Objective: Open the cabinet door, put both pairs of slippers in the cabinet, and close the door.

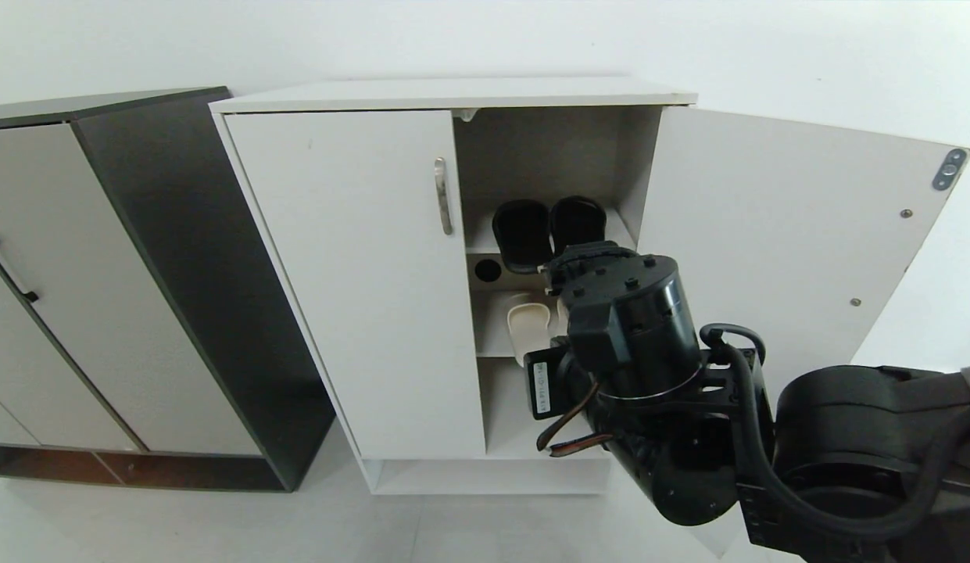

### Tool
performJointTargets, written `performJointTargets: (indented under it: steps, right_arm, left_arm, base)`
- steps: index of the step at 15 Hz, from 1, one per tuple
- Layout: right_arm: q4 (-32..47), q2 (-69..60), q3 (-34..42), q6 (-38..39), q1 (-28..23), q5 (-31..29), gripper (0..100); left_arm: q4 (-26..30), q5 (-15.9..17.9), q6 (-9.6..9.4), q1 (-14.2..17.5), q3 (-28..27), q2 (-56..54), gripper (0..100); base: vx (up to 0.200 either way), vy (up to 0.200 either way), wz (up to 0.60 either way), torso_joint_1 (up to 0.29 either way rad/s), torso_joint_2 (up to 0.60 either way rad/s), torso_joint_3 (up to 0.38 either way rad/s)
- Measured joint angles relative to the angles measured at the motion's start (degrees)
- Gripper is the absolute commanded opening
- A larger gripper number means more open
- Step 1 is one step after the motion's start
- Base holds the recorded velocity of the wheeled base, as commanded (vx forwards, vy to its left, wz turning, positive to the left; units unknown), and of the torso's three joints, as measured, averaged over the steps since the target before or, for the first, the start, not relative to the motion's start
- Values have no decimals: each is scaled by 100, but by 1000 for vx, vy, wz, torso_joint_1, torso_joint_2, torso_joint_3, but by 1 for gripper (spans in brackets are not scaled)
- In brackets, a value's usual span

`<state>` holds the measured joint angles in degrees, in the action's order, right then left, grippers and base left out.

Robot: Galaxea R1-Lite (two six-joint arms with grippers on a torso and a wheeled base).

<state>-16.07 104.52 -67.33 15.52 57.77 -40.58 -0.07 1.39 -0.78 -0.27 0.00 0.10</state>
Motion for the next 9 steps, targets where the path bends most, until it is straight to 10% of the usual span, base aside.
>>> performJointTargets:
  steps: [9]
  right_arm:
    - [0,11,62,-68,-22,-11,0]
  left_arm:
    - [0,2,0,2,0,0,0]
  base:
    - [0,0,0,0,0,0]
